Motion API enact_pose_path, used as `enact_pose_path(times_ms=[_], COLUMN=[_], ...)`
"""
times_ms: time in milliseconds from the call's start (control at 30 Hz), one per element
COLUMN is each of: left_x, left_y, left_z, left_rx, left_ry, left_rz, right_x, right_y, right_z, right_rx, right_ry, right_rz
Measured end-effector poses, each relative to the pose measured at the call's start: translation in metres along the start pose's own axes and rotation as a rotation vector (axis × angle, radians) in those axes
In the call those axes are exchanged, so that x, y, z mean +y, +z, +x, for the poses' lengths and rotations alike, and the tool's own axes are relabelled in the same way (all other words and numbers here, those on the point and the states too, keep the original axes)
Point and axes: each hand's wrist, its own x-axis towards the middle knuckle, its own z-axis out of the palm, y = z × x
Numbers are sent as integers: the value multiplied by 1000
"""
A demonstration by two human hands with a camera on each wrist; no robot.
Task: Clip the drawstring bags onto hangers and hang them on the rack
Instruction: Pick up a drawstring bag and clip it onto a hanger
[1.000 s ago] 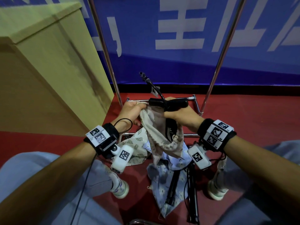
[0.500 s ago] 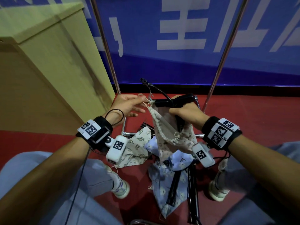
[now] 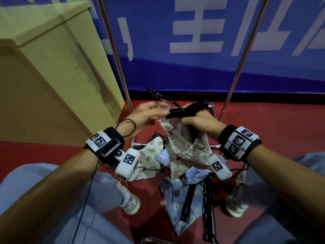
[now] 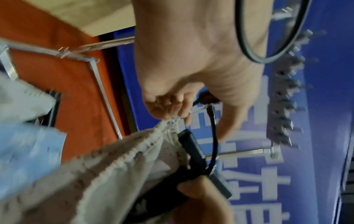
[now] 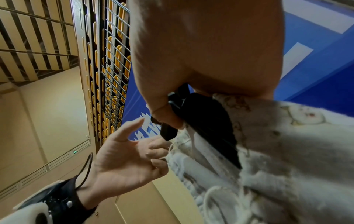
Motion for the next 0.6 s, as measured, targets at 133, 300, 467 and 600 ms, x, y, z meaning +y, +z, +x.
enact_pose_path(times_ms=[133,300,467,600], left_x=[-7,-12,-11,-14], left_y=[22,34,30,14], left_z=[-3,-7,-3,5], left_rx=[-43,22,157,336], left_ry=[54,170,295,301], left_rz=[299,367,412,393], right_x=[-6,-3,4,11], right_y=[5,9,2,-9], right_z=[-5,-6,4,11], right_rx=[-155,-240,-166,58], right_ry=[-89,-102,-187,-252], right_rz=[70,160,-7,-389])
